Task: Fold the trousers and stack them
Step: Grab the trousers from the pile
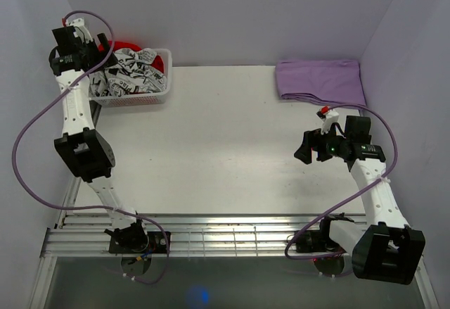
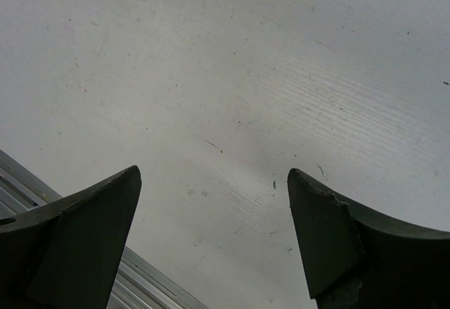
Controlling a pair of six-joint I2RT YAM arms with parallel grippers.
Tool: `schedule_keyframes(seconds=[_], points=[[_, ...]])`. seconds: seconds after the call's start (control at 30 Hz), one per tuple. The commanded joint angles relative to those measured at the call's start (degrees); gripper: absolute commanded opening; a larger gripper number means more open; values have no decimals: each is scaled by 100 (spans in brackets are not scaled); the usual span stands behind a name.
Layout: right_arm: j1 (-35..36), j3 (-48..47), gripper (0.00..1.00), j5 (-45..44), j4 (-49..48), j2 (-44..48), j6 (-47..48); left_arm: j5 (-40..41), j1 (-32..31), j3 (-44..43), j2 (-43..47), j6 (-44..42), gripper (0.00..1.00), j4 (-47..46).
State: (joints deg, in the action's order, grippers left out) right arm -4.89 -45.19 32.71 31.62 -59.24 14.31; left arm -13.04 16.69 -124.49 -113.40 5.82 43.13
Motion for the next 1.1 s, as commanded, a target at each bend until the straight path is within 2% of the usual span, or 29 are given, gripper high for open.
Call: schedule_keyframes(seconds=[0.0, 0.33, 0.43, 0.57, 0.6, 0.67, 0.7, 0.77, 0.8, 0.83, 0.93, 1.07], points=[[-30, -51, 90, 34, -42, -43, -7, 283, -34, -155, -111, -28, 98, -181], [-30, -25, 90, -1, -33, -193, 11, 785, 54, -366, -1456, -222, 98, -437], [-39, -51, 90, -1, -33, -246, 11, 671, 45, -366, -1763, -213, 98, -455], [-39, -78, 90, -10, -6, -272, 20, 294, 45, -375, -1870, -152, 76, -682], [-39, -78, 90, -10, 2, -255, 20, 136, 45, -375, -1765, -143, 66, -753], [-39, -86, 90, -10, -6, -228, 11, -347, 45, -366, -1598, -169, 55, -1068], [-39, -78, 90, 7, 2, -211, 11, -453, 45, -340, -1493, -152, 42, -1192], [-48, -69, 90, 16, 2, -167, 2, -821, 45, -235, -1097, -108, 29, -1656], [-48, -60, 90, 16, -6, -149, 11, -928, 45, -191, -948, -64, 18, -1807], [-48, -43, 90, 25, -6, -132, 2, -1033, 45, -155, -677, -3, 0, -1965], [-48, -43, 90, 34, -15, -53, -7, -1446, 45, -155, -158, 261, 0, -2475], [-48, -25, 90, 25, -33, 88, -7, -1948, 45, -85, 501, 822, 0, -3633]])
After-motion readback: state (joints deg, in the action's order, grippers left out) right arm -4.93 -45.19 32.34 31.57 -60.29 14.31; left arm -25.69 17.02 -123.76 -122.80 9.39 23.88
